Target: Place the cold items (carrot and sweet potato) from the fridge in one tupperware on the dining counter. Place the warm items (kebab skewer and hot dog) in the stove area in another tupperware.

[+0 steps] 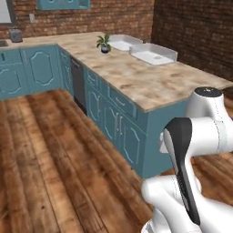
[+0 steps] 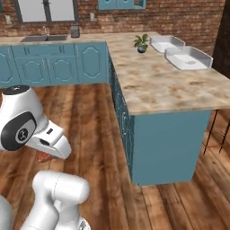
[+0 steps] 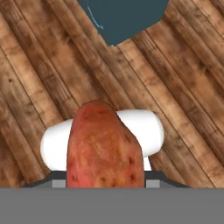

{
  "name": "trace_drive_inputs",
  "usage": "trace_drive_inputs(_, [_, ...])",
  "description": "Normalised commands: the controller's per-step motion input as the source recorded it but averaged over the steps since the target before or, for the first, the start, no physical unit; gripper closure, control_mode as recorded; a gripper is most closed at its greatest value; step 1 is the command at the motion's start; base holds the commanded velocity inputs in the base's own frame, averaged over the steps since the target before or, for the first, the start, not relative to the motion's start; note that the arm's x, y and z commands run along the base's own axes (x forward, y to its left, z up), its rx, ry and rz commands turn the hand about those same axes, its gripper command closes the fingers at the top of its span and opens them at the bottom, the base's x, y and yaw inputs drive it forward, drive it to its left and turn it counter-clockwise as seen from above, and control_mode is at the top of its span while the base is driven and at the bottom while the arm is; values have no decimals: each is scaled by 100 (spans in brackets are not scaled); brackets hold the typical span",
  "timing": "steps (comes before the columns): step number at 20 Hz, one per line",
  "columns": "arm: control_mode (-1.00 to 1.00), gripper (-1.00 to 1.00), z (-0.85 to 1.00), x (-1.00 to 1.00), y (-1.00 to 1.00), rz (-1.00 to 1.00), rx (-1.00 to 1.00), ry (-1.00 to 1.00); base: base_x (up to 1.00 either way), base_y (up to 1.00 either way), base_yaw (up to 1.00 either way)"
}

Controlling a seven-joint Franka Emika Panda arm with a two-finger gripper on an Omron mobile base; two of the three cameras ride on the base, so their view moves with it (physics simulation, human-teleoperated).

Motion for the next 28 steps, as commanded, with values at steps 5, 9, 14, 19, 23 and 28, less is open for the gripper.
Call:
trace_drive_inputs(5, [100, 100, 0, 0, 0, 0, 0, 0, 54, -100, 4])
trace_drive_inputs(9, [100, 100, 0, 0, 0, 0, 0, 0, 50, -100, 6])
trace_drive_inputs(14, [100, 100, 0, 0, 0, 0, 0, 0, 47, -100, 9])
trace_drive_inputs(19, [100, 100, 0, 0, 0, 0, 0, 0, 47, -100, 17])
trace_drive_inputs(23, [100, 100, 0, 0, 0, 0, 0, 0, 48, -100, 16])
trace_drive_inputs(28, [100, 100, 0, 0, 0, 0, 0, 0, 58, -100, 16])
